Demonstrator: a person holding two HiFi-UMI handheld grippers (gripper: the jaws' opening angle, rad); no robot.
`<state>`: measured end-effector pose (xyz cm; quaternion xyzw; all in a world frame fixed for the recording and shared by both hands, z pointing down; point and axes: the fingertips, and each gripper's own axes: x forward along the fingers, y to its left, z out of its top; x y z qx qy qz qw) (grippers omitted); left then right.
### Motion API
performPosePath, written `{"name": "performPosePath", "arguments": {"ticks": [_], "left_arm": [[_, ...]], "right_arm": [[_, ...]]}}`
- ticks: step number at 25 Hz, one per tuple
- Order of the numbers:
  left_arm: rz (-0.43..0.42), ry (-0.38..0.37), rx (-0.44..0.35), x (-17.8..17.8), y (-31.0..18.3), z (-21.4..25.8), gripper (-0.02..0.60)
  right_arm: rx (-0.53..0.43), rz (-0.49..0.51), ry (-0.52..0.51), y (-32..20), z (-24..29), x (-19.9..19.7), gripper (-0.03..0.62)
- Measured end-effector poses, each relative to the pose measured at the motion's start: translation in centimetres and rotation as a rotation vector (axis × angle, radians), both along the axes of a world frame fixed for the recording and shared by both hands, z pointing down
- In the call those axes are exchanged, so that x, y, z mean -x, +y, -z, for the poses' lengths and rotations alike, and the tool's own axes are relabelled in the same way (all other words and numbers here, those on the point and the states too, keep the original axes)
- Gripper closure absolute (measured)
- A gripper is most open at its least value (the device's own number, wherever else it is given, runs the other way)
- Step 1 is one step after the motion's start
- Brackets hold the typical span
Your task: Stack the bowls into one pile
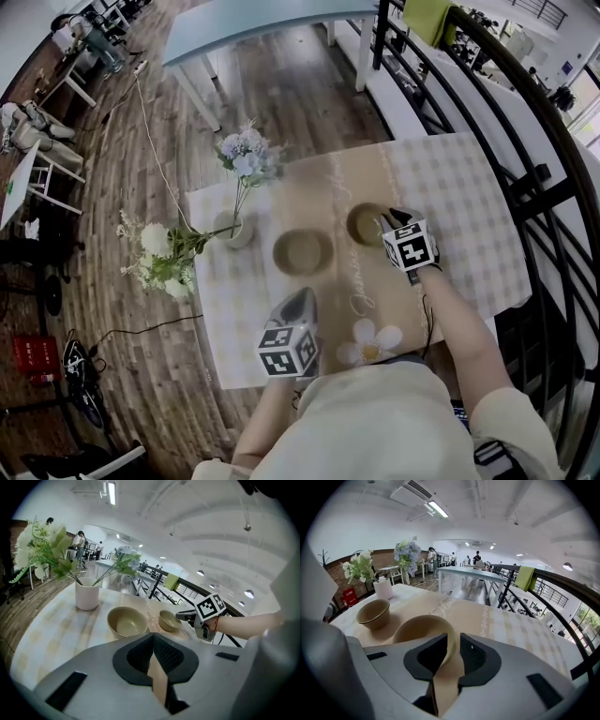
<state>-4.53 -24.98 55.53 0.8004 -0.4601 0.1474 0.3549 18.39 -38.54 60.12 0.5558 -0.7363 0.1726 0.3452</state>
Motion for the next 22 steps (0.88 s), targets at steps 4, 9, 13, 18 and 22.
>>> {"name": "performPosePath", "arguments": {"ticks": [4, 9, 13, 18, 22], "left_arm": [[-0.017, -0.002, 0.000, -1.2, -0.2, 0.1, 0.578], [-0.019, 0.002, 0.002, -1.9, -0.3, 0.1, 0.578], [-0.019, -0.004, 0.003, -1.9, -0.2, 0.0, 0.578], [-0.004, -0.003, -0.004, -1.4, 0.0, 0.2, 0.578], [0.003, -0.003, -0.007, -1.1, 0.3, 0.3, 0.578]], "right_arm": [[0.027, -0.019, -0.028, 0.1, -0.9, -0.7, 0.520], [0.040, -0.025, -0.044, -0.2, -1.4, -0.9, 0.525], [0.047, -0.017, -0.057, -0.2, -1.6, -0.5, 0.547], [0.052, -0.021, -0.050, -0.1, -1.6, -0.4, 0.566], [0.021, -0.015, -0.054, -0.2, -0.5, 0.0, 0.577]]}}
